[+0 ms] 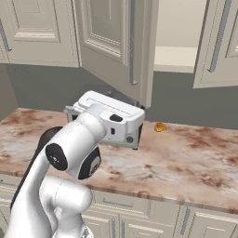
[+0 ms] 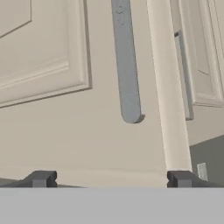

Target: Close all open cabinet doors.

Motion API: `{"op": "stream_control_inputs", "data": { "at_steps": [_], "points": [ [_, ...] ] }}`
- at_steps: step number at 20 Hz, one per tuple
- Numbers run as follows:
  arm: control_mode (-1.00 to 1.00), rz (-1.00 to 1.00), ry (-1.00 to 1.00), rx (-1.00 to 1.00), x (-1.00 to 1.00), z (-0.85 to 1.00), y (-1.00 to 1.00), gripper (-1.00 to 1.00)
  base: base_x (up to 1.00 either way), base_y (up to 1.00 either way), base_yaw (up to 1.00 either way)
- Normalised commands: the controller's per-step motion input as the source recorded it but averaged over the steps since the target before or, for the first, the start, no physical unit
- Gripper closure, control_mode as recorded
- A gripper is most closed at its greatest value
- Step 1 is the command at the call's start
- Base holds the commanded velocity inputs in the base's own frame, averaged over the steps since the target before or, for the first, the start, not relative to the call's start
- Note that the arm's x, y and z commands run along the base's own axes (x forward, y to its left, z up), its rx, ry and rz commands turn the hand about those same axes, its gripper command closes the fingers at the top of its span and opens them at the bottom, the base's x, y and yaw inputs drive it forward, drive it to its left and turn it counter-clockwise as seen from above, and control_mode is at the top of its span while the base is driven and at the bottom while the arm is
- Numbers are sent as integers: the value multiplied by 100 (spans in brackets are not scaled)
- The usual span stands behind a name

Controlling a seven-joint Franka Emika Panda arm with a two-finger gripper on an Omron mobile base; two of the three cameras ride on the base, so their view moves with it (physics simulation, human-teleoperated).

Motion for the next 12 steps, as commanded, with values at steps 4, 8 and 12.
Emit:
{"op": "stream_control_inputs", "data": {
  "at_steps": [4, 8, 12],
  "points": [
    [-100, 0, -1, 0, 50, 0, 0, -100, 0, 0, 0],
    [-100, 0, -5, 0, 26, 2, -3, -100, 0, 0, 0],
    [-100, 0, -4, 0, 14, 0, -8, -100, 0, 0, 0]
  ]
}}
